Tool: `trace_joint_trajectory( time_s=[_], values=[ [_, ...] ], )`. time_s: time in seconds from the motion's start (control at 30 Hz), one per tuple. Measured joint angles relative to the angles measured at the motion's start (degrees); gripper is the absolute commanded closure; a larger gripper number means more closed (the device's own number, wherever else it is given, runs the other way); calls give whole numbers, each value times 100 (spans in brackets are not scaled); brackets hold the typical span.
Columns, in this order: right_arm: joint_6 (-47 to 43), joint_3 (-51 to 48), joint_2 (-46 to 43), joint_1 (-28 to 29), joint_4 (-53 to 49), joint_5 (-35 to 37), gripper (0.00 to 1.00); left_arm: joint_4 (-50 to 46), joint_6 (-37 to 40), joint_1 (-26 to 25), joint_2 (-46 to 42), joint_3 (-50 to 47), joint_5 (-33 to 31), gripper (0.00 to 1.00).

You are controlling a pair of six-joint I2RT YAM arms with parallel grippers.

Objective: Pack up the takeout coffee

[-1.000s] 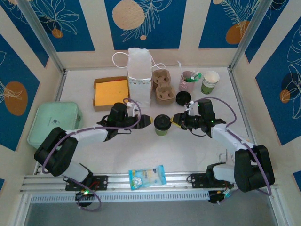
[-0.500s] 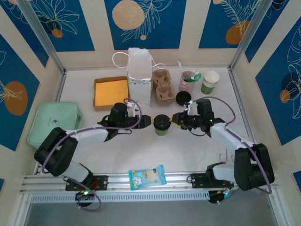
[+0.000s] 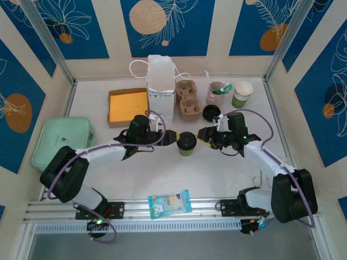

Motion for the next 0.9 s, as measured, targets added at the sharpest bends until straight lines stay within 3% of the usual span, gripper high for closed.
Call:
trace_joint_trajectory(
  time_s=[0.37,0.9],
  values=[
    [-553,422,-138,511,-754,699,37,-605,417,-190,256,409,-216,43],
    [-756,649,393,756,-1029,1187,40,-925,717,-251,476,627,-402,44]
  ],
)
